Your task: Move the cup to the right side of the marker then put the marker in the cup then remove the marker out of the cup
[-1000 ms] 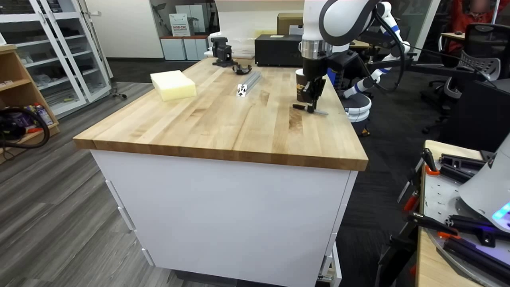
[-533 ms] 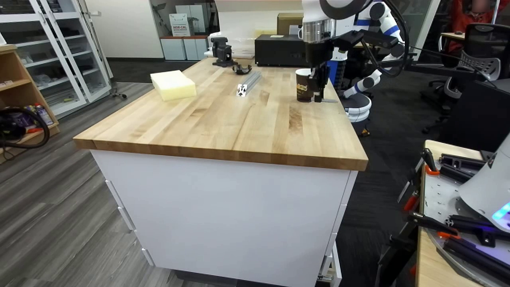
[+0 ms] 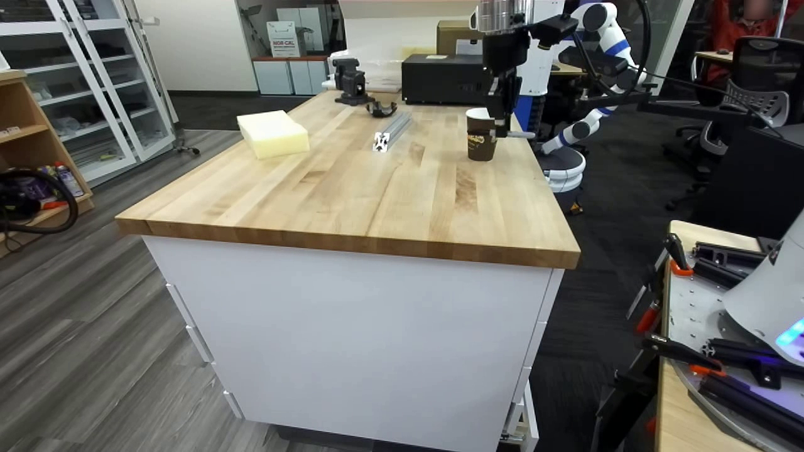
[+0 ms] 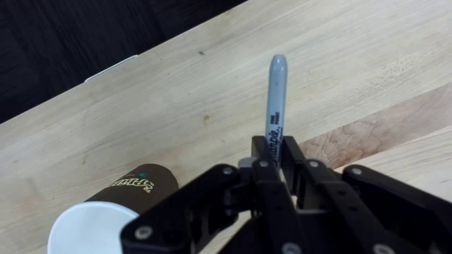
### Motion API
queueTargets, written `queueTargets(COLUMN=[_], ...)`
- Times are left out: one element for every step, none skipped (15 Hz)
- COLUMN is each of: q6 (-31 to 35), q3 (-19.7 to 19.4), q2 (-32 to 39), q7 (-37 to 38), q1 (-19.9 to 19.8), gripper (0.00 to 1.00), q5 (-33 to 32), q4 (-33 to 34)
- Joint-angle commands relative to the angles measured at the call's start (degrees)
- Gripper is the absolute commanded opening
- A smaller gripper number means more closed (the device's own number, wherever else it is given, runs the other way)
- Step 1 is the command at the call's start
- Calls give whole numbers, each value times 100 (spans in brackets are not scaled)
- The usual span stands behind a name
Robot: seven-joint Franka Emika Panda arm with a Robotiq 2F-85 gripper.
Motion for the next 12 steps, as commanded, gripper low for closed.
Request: queueTargets(q6=[189,240,248,258,264,279,236,183,168,179,182,187], q3=[-8,-11,-18,-20,-25,-29,-37,-41,-48,-53,-64,-74], q2=[-104,-96,-75,-78,-88,-100,-108,-108,-134,-151,-187,-203], q7=[7,12,-16,-28,-41,-45,-53,-52,-29,-14,51,87], q1=[-32,-37,-45,-49,-55,-61,-71,-82,-97,-111,-128,-141], gripper=[3,3,3,3,3,3,3,3,3,3,3,3], q5=[-74,-71,-28,-21,-22,-18,7,9,-15,-27,-93,-130], q4=[-10,-11,2,7,15,16,44,72,93,111,144,171])
